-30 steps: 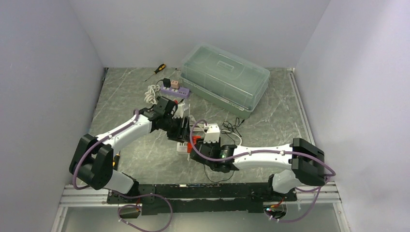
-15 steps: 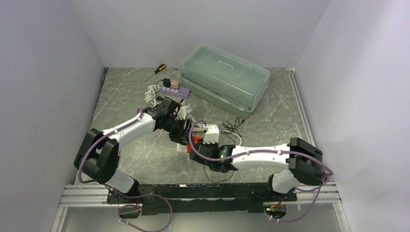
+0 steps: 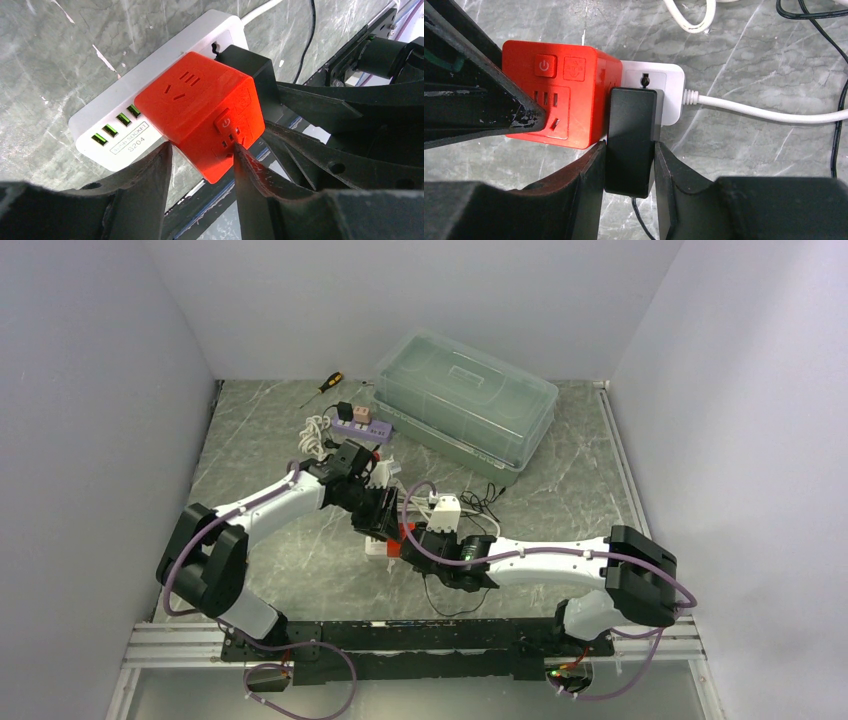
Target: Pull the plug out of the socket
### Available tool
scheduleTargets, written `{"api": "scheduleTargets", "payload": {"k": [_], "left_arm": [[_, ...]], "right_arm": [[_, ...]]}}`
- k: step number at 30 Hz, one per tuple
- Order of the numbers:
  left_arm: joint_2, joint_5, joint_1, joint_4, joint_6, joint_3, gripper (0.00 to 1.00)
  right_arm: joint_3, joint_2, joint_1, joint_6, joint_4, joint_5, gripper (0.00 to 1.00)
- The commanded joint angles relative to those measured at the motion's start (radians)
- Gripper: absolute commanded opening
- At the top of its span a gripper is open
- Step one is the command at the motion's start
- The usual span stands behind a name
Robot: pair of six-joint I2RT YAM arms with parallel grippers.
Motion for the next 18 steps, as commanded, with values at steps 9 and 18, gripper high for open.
{"api": "scheduleTargets", "payload": {"k": [9, 18], "left_arm": [[0.053, -0.115, -0.018, -0.057, 0.058, 0.009, 0.48], [0.066, -0.118, -0.020, -0.057, 0.058, 0.012, 0.48]], "right_arm": [[0.036, 0.031, 0.025, 0.010, -0.064, 0.055, 0.07], [0.132, 0.100, 0.104, 0.053, -0.151, 0.156, 0.00]]}}
